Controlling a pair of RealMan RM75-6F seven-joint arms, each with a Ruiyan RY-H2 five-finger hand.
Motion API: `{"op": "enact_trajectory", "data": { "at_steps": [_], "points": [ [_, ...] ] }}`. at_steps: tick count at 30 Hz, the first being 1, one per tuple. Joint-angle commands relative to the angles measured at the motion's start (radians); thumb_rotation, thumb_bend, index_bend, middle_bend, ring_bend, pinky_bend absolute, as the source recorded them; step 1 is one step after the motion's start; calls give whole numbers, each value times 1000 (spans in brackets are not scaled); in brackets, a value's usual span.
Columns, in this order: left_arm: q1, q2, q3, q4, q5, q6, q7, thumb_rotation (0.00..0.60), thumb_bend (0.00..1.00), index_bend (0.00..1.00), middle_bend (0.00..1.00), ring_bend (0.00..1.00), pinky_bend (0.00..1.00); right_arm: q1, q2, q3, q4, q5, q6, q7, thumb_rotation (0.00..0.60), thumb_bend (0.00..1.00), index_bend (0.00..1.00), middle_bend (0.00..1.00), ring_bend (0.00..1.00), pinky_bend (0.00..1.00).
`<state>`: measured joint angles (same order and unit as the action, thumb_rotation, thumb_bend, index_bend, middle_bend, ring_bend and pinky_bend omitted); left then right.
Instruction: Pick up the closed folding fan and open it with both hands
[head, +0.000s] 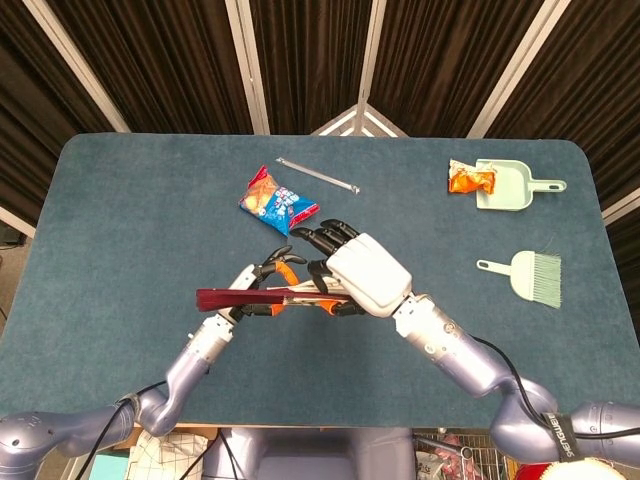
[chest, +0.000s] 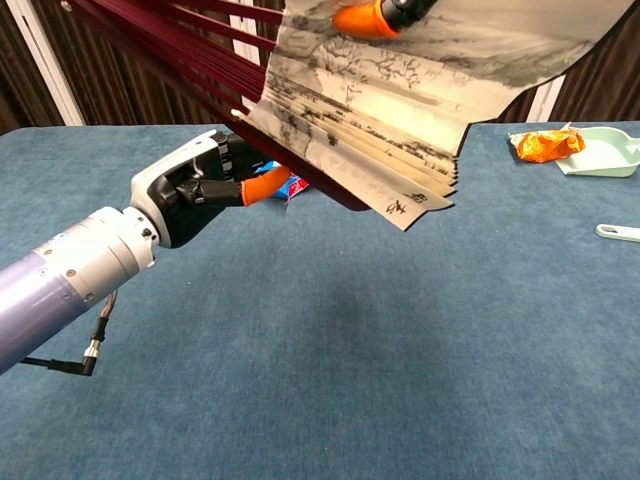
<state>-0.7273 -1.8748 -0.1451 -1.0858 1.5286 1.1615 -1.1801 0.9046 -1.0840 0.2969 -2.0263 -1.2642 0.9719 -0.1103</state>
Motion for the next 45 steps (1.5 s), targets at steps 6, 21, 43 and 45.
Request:
{"op": "enact_trajectory", "data": {
  "at_steps": [6,21,43,45],
  "points": [
    [0,1,-6,-7,-10,0,21,600,596,586,251,0,87,-10,11,-1,-5,-13,0,12,600,446,732,162,226,163],
    [42,74,-18,-48,-7,77,127,600,597,612,265,0,92,-53,58,2,17,-37,21,72,600,447,739,162,226,163],
    [90,192,-63,-95,31,254,402,600,596,614,267,0,92,-129,117,16,182,-73,36,313,600,447,750,162,226,163],
    [89,196,-69,-97,34,264,427,600,595,614,268,0,92,-129,109,15,199,-79,34,331,600,447,750,162,226,163]
  ]
}}
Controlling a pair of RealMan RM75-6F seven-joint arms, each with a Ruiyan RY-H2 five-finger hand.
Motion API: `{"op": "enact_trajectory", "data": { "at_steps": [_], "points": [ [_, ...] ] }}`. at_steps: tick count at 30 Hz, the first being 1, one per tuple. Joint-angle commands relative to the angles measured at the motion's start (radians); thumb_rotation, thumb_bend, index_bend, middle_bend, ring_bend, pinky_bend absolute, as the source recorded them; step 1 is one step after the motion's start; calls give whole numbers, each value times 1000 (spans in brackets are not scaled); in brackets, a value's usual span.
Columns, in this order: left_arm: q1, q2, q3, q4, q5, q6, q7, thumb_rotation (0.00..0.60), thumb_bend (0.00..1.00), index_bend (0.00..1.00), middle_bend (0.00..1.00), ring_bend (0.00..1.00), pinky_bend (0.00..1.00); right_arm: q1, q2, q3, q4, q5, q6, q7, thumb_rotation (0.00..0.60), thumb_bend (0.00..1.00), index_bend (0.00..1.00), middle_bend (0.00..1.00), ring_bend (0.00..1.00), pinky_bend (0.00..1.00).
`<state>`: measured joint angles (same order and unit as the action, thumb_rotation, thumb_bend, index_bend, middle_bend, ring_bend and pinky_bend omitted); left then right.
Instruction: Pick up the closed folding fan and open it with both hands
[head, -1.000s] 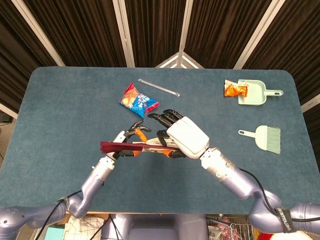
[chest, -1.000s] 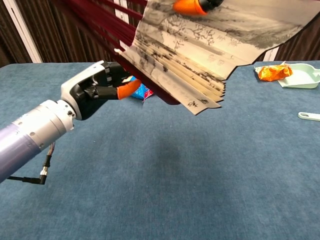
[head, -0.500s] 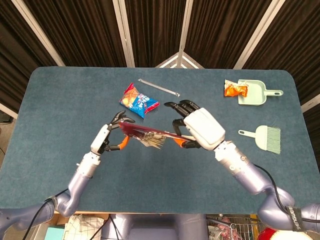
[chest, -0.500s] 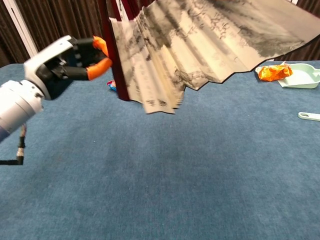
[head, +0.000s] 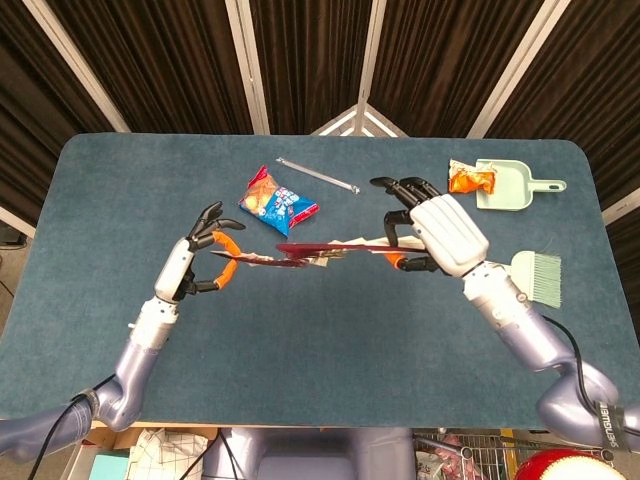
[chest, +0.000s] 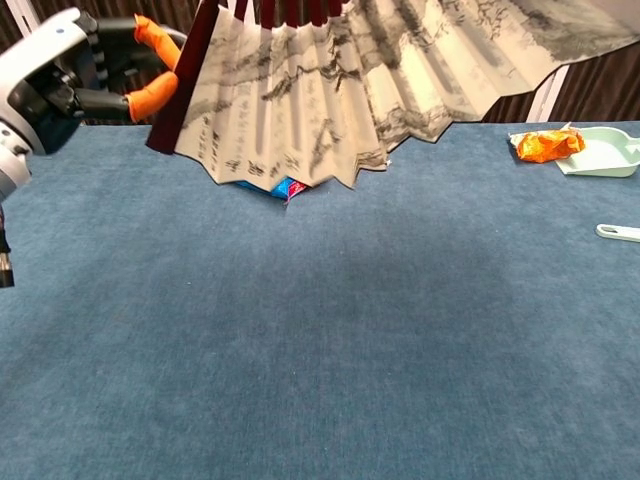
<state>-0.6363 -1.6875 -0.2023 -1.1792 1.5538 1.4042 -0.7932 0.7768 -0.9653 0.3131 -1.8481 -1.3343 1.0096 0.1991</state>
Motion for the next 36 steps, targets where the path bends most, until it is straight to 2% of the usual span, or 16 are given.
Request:
{"op": "enact_trajectory", "data": {
  "at_steps": [1,14,23,36],
  "points": [
    [-4,10,-18,-2,10,31,60,600,594,614,267,0,92,1,-15,-1,34,-13,-6,31,600,447,750,163,226,163],
    [-18,19,-37,70,36,93,220,600,594,616,266,0,92,28,-104,-3,169,-26,-26,88,600,455,751,163,226,163],
    [-19,1,-35,170,37,122,249,600,594,616,266,0,92,30,-125,-10,225,-20,-39,107,600,457,751,163,226,163],
    [-40,-15,-37,250,56,178,307,600,592,617,266,0,92,22,-168,-17,316,-22,-29,150,600,457,751,163,226,163]
  ]
}}
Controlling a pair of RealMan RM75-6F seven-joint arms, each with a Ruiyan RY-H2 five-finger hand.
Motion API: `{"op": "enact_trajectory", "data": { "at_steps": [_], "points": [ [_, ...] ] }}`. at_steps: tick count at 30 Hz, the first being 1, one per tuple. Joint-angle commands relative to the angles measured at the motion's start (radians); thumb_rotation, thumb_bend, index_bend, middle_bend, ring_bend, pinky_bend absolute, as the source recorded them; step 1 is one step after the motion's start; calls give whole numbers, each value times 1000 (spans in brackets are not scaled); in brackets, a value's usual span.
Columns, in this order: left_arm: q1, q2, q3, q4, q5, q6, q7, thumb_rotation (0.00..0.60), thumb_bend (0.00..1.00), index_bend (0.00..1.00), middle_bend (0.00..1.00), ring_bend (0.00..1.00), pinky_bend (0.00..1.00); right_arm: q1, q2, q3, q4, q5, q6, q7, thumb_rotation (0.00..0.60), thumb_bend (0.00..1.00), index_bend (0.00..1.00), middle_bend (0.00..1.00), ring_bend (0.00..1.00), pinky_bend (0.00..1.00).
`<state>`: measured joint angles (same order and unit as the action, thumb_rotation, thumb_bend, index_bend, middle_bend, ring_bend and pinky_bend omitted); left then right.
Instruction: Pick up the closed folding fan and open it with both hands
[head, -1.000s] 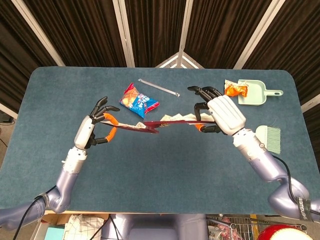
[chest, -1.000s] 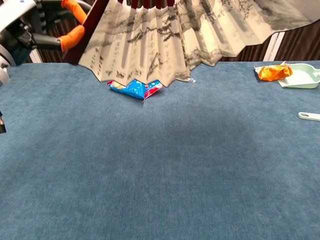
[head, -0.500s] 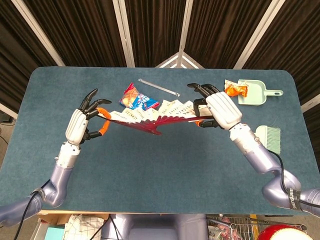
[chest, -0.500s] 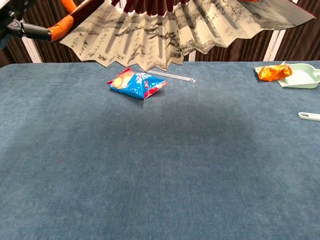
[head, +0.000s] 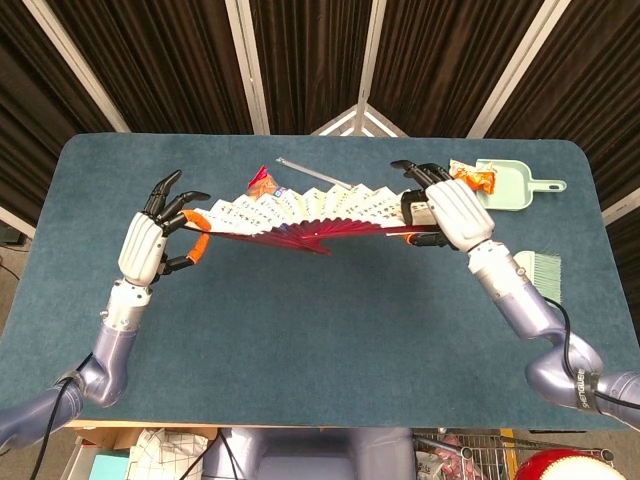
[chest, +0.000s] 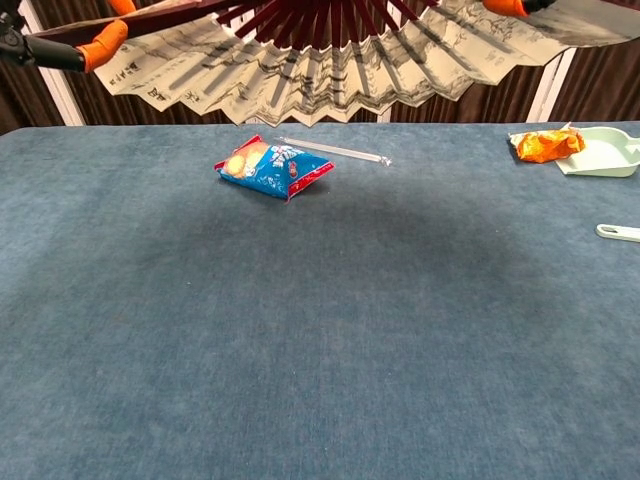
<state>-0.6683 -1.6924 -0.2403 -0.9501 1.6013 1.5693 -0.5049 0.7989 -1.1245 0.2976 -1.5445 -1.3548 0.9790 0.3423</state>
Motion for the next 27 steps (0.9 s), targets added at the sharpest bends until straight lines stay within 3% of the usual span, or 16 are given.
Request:
{"op": "enact_trajectory", "data": {
  "at_steps": [1,9,19,23,27],
  "points": [
    [-12,-16,2,34,14,22,30,600,592,617,266,0,92,1,-15,-4,22,-3,0,9,600,457,751,163,226,163],
    [-24,-56,14,127,43,89,84,600,590,617,265,0,92,5,-79,-24,104,-13,-5,25,600,458,751,163,226,163],
    [-30,-65,46,147,61,104,110,600,580,580,238,0,92,4,-126,-45,183,-34,6,13,600,458,728,162,226,163],
    [-26,-64,61,143,66,107,101,600,567,507,213,0,90,8,-117,-68,178,-23,-42,-32,600,457,449,161,207,146],
    [-23,-62,71,138,73,115,99,600,567,437,194,0,89,12,-119,-93,182,-9,-82,-109,600,387,288,160,177,120]
  ]
}}
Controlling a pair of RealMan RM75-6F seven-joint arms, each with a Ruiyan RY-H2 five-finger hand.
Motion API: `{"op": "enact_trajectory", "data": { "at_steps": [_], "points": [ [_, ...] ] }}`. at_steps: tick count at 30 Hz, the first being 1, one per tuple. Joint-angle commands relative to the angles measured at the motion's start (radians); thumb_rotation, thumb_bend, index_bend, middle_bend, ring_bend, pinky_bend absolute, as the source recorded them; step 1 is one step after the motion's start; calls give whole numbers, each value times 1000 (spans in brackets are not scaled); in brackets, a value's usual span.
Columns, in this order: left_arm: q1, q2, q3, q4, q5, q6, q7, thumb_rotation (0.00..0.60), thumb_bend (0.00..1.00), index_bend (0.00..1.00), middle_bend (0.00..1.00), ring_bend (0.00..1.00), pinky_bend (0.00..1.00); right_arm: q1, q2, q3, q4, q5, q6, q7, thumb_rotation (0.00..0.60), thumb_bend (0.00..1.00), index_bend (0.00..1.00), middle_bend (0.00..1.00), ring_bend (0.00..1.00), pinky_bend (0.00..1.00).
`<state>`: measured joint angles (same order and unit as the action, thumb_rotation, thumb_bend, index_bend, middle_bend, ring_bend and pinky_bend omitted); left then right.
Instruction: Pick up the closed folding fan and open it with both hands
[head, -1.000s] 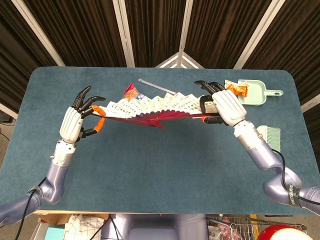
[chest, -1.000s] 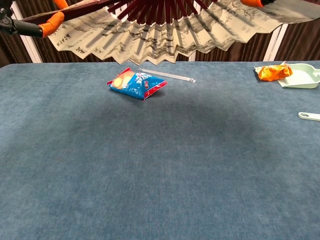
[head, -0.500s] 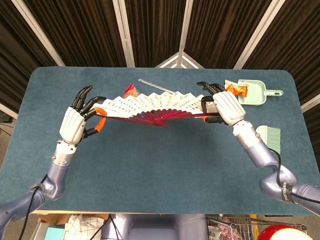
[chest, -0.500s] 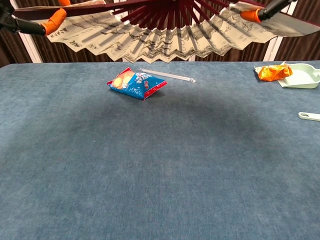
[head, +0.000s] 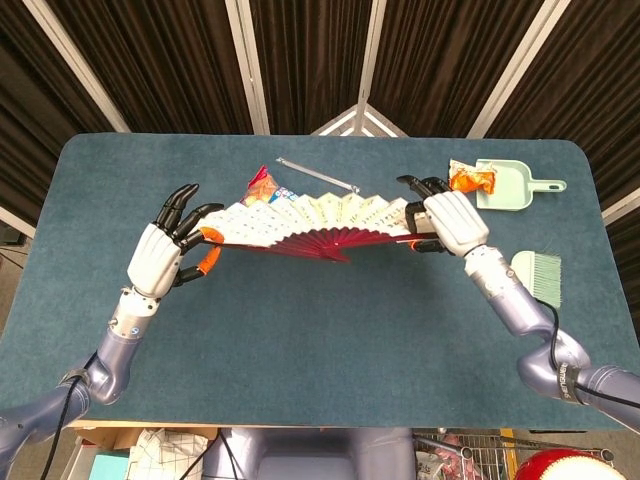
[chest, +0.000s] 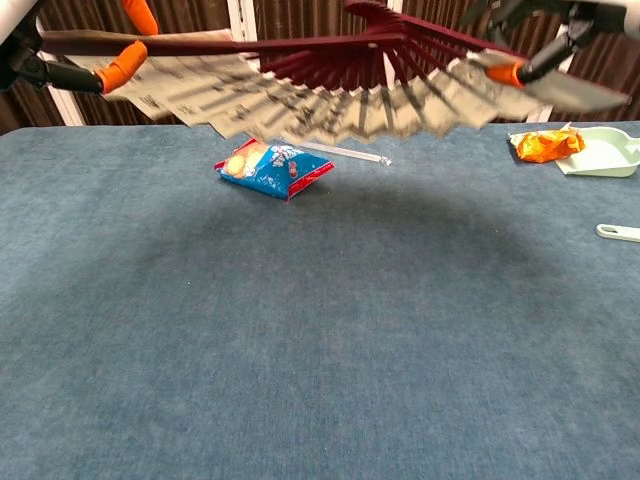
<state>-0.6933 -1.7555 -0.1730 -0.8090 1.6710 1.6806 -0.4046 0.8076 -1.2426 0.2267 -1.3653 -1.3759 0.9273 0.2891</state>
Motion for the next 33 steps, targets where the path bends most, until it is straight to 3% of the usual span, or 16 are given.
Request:
{"op": "enact_trajectory", "data": {
  "at_steps": [1,7,10,14,18,22,27,33],
  "points": [
    [2,3,6,-4,5,5,-1,600,567,403,184,0,88,3,-5,-27,6,14,-33,-74,600,365,266,160,173,116],
    [2,18,15,-20,14,16,0,600,566,196,102,0,79,-12,-44,-42,18,44,-37,-119,600,305,172,154,161,110],
    [6,29,18,-35,16,24,-8,600,566,145,75,0,74,-14,-41,-54,28,35,-40,-140,600,306,111,136,143,98],
    [18,51,23,-65,19,40,-12,600,566,138,68,0,74,-23,-30,-72,41,57,-51,-251,600,293,25,114,124,87],
    [35,75,31,-91,26,62,-2,600,566,138,63,0,73,-38,-29,-80,59,98,-50,-340,600,291,4,108,124,87],
    [98,140,47,-181,39,141,22,600,566,138,63,0,72,-73,-41,-108,148,171,-71,-432,600,291,0,106,124,87],
    [153,198,69,-270,38,166,67,600,566,138,62,0,72,-105,-53,-108,199,203,-69,-413,600,290,0,107,124,87],
    [242,275,125,-362,16,137,174,600,566,137,61,0,73,-164,-30,-97,216,184,-21,-291,600,290,0,106,124,87]
  ]
}}
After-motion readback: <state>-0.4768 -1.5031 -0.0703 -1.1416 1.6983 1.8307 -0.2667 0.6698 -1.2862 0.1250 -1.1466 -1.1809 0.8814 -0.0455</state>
